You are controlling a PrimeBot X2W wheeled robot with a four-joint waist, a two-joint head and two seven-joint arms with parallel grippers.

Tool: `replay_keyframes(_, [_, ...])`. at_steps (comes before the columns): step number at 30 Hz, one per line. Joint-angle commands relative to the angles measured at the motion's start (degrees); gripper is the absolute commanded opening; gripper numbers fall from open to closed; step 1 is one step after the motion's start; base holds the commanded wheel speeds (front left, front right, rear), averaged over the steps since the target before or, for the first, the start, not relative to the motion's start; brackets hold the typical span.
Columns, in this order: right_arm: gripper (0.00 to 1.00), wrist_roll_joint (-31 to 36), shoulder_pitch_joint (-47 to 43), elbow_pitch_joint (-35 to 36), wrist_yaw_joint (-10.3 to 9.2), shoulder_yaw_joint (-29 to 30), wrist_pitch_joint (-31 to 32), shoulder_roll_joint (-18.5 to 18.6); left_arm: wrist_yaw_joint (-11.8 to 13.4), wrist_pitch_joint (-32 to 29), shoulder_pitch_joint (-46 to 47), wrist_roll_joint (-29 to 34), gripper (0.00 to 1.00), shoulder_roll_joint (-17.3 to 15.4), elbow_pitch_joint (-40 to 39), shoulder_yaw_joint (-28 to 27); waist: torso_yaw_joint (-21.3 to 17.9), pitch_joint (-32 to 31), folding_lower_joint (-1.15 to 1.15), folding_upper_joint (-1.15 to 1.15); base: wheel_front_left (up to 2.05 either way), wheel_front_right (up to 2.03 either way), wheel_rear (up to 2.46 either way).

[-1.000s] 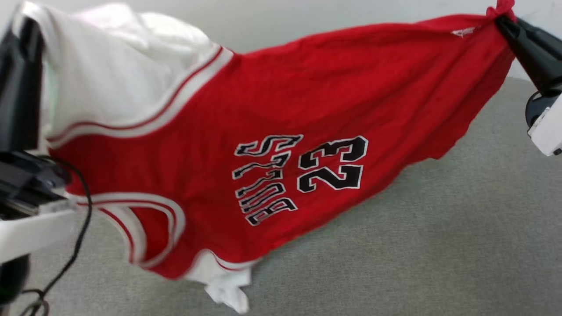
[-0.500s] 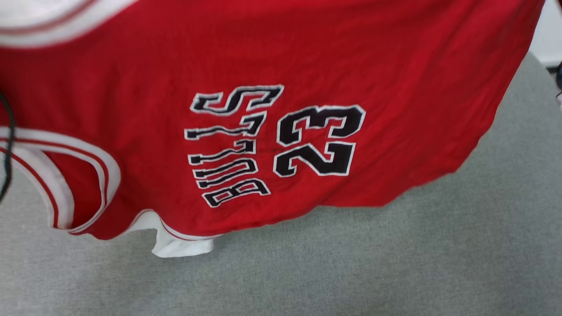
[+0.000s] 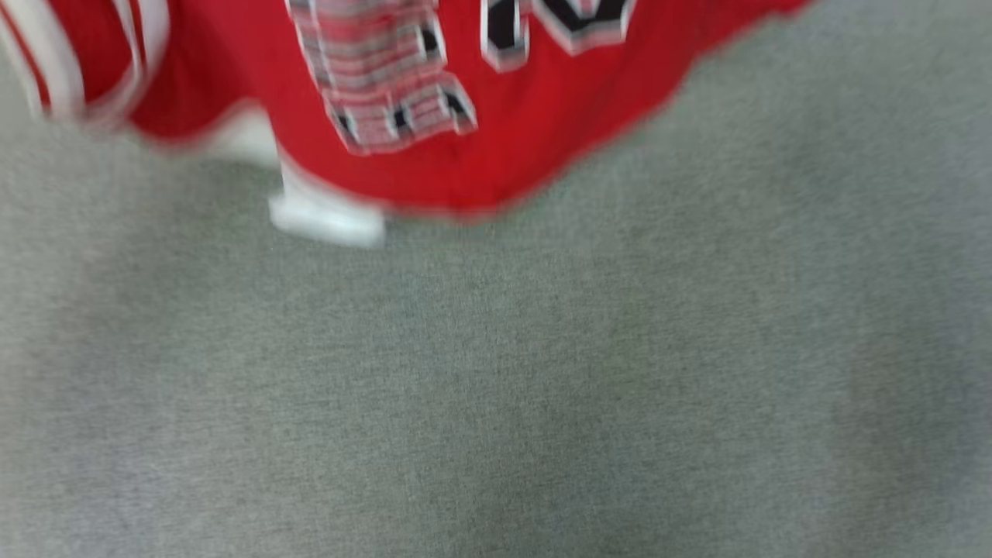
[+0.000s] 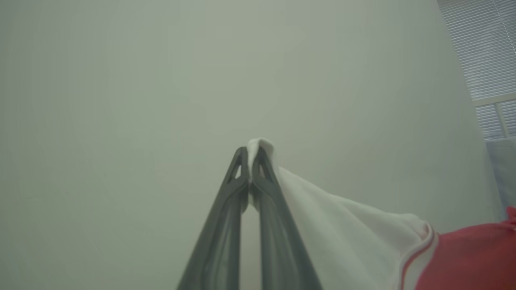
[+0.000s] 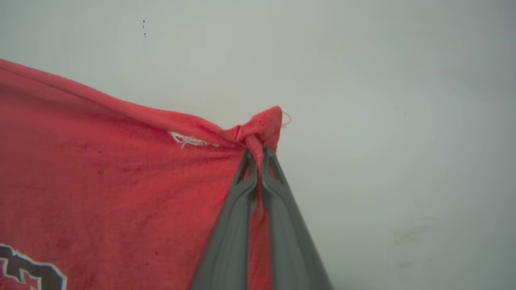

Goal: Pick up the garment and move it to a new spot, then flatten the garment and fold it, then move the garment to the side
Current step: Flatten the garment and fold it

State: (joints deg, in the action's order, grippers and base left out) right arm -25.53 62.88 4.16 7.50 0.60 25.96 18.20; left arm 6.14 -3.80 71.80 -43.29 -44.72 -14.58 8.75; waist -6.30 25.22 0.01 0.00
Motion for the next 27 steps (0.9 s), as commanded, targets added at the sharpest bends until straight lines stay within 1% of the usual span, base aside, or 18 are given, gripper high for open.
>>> replay_keyframes(1, [0.00, 1.8, 4.6, -3.8, -0.03, 0.0, -2.4, -0.7, -1.1, 0.4, 6.0, 1.5, 0.00, 1.1, 3.8, 1.6, 0.3, 5.2, -0.01, 0.00, 0.00, 0.00, 0.00])
replay_keyframes(6, [0.00, 6.6, 15.2, -14.0, -0.03, 0.4, -9.7, -2.0, -3.4, 2.8, 20.4, 6.0, 0.00, 4.6, 15.1, 5.6, 0.8, 9.2, -0.01, 0.00, 0.00, 0.00, 0.00])
replay_keyframes(9, [0.00, 10.1, 21.0, -20.2, -0.04, 2.0, -14.3, -3.3, -4.5, 5.2, 27.1, 8.8, 0.00, 6.6, 21.8, 7.7, 1.2, 11.0, -0.01, 0.00, 0.00, 0.00, 0.00])
replay_keyframes(11, [0.00, 12.3, 24.1, -24.3, -0.04, 2.9, -17.4, -4.2, -5.4, 7.3, 30.6, 10.2, 0.00, 7.8, 26.5, 8.6, 1.6, 12.0, -0.01, 0.00, 0.00, 0.00, 0.00])
replay_keyframes(14, [0.00, 14.7, 26.8, -30.2, -0.04, 3.7, -21.6, -5.4, -6.5, 10.5, 32.7, 11.1, 0.00, 10.1, 33.6, 10.0, 2.2, 13.1, -0.01, 0.00, 0.00, 0.00, 0.00])
replay_keyframes(17, [0.00, 15.9, 26.7, -35.1, -0.03, 3.6, -24.9, -7.1, -7.6, 13.3, 31.2, 10.6, 0.00, 12.1, 38.6, 10.8, 2.7, 13.5, -0.01, 0.00, 0.00, 0.00, 0.00])
replay_keyframes(18, [0.00, 15.9, 26.7, -35.1, -0.03, 3.6, -24.9, -7.1, -7.6, 13.3, 31.2, 10.6, 0.00, 12.1, 38.6, 10.8, 2.7, 13.5, -0.01, 0.00, 0.00, 0.00, 0.00])
replay_keyframes(19, [0.00, 16.2, 26.0, -36.6, -0.03, 3.2, -25.8, -7.5, -8.1, 14.1, 29.7, 10.5, 0.00, 12.6, 39.9, 11.3, 2.9, 13.5, -0.01, 0.00, 0.00, 0.00, 0.00])
replay_keyframes(22, [0.00, 16.4, 22.5, -40.5, -0.03, 1.1, -28.5, -8.5, -9.1, 16.4, 24.4, 9.9, 0.00, 14.2, 41.9, 12.5, 3.3, 13.2, -0.01, 0.00, 0.00, 0.00, 0.00])
replay_keyframes(25, [0.00, 15.4, 18.8, -43.4, -0.03, -1.1, -31.3, -8.6, -9.6, 17.9, 17.4, 9.0, 0.00, 15.3, 41.7, 12.6, 3.8, 12.2, -0.01, 0.00, 0.00, 0.00, 0.00])
replay_keyframes(27, [0.00, 14.6, 15.7, -44.9, -0.03, -2.5, -32.7, -8.8, -9.7, 18.5, 11.8, 8.9, 0.00, 15.3, 40.9, 12.8, 4.0, 11.2, -0.01, 0.00, 0.00, 0.00, 0.00])
